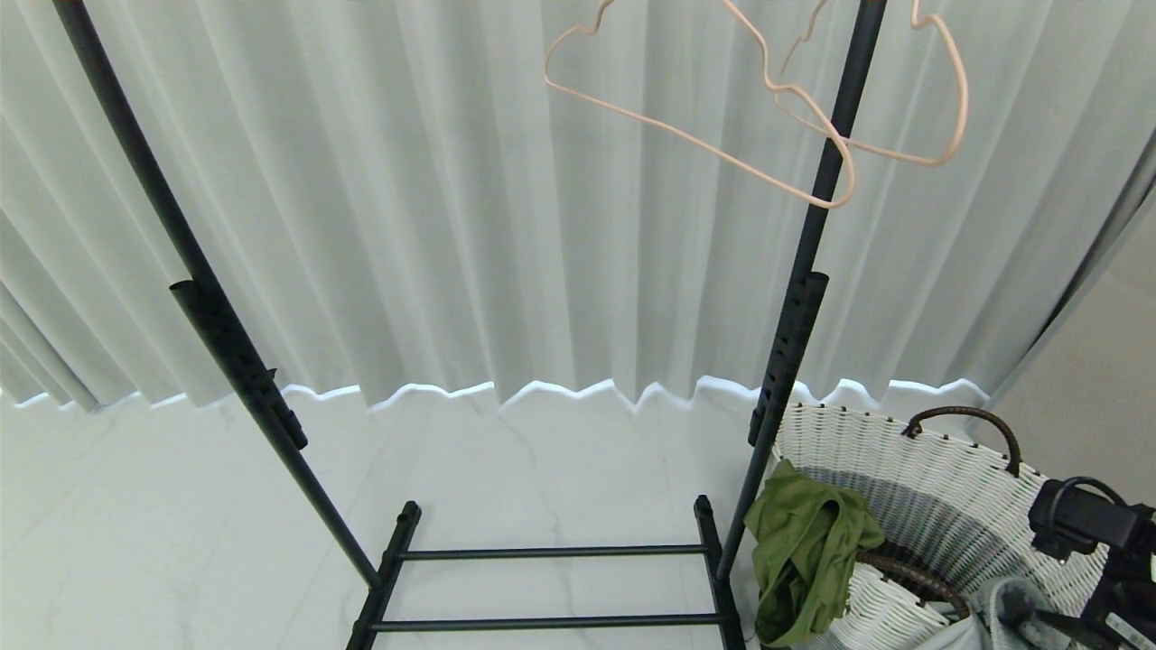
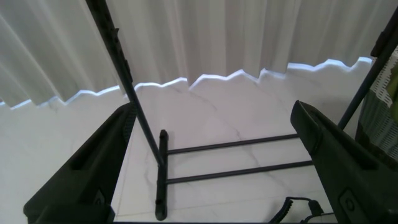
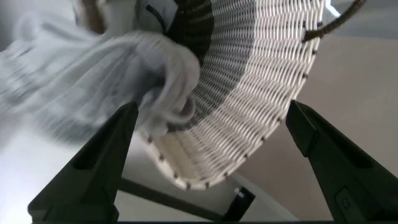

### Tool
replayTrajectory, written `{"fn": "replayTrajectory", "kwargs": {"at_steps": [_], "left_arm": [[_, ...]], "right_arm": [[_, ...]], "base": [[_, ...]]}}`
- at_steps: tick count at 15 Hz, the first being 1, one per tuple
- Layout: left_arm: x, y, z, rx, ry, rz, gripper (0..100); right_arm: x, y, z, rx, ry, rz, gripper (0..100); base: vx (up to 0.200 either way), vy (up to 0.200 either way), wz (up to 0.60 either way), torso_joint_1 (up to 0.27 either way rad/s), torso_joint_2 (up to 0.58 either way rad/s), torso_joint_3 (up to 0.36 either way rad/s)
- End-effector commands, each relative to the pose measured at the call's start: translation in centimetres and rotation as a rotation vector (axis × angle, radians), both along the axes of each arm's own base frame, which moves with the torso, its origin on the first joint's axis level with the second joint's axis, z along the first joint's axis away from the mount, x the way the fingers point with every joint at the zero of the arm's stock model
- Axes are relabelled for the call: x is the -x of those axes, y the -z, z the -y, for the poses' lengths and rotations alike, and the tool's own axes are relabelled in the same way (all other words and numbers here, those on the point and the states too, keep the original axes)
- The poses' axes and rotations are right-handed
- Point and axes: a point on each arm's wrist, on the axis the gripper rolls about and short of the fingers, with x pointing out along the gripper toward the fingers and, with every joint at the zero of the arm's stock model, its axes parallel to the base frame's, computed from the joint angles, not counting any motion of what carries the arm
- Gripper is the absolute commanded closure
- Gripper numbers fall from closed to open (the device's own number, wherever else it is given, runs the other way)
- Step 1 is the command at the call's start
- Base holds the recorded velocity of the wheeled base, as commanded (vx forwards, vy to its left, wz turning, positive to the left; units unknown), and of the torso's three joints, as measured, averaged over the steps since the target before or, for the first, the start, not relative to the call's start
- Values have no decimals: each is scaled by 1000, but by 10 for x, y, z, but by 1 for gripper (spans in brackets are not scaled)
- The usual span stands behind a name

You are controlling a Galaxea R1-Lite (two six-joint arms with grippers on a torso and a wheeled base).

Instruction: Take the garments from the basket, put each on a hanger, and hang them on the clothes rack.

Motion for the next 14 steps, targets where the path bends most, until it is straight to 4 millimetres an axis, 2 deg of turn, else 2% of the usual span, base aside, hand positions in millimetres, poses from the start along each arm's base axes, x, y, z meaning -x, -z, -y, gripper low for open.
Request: {"fn": "replayTrajectory", "kwargs": {"at_steps": [1,3,7,12,13,14], "left_arm": [[0,0,0,-1,0,0,0],[0,0,0,-1,0,0,0],[0,0,0,1,0,-1,0],[0,0,0,1,0,1,0],[0,0,0,1,0,1,0],[0,0,0,1,0,-1,0]], "right_arm": [[-24,22,3,-10,0,-39,0],[-34,29,5,-9,4,-22,0],[-41,40,6,-22,12,-47,0],[-50,39,7,-29,15,-37,0],[-49,39,7,-44,29,-38,100],[-48,38,7,-46,30,-33,100]], "base": [[0,0,0,0,0,0],[0,0,0,0,0,0],[0,0,0,0,0,0],[0,0,0,0,0,0],[0,0,0,0,0,0],[0,0,0,0,0,0]]}}
